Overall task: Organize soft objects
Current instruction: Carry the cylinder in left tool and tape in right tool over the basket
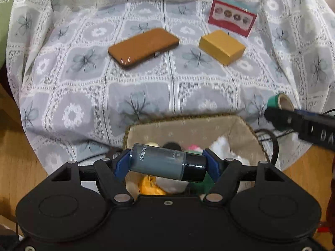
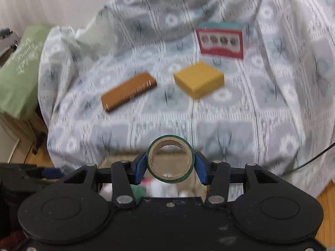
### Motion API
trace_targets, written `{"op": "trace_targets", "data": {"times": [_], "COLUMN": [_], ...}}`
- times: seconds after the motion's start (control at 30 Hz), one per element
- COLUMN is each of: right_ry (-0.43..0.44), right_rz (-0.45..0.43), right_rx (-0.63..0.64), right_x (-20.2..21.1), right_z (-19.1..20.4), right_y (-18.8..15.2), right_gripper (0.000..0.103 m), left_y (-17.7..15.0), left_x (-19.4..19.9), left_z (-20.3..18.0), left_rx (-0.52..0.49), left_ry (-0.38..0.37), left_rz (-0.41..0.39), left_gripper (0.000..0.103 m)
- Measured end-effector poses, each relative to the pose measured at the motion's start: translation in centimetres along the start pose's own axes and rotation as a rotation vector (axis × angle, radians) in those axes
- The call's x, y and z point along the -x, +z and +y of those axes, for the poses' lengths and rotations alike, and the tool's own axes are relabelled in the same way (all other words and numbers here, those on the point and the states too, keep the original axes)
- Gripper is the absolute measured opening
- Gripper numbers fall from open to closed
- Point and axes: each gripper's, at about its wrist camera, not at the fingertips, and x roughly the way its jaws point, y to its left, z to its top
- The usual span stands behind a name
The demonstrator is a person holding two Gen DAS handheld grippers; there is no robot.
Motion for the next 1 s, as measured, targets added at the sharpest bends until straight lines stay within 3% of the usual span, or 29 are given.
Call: {"op": "trace_targets", "data": {"times": [0.3,0.73,1.0], "right_ry": [-0.035,-0.04,-0.046], "right_rz": [0.106,0.112,0.149], "right_rx": [-0.035,-0.063,-0.072], "right_x": [-2.0,-5.4,-7.0], "right_z": [0.6,1.1,0.8], "right_y": [-1.0,2.0,2.4], "right_gripper": [0.048,0.048,0.05], "left_y": [-1.1,3.0,4.4], "left_x": [-1.6,-3.2,-6.1], "left_z": [-0.1,1.4,1.6], "left_rx": [0.03,0.102,0.123], "left_ry": [-0.017,0.023,0.037], "left_rz": [0.103,0.047,0.098], "left_gripper": [0.067,0.067,0.068]}}
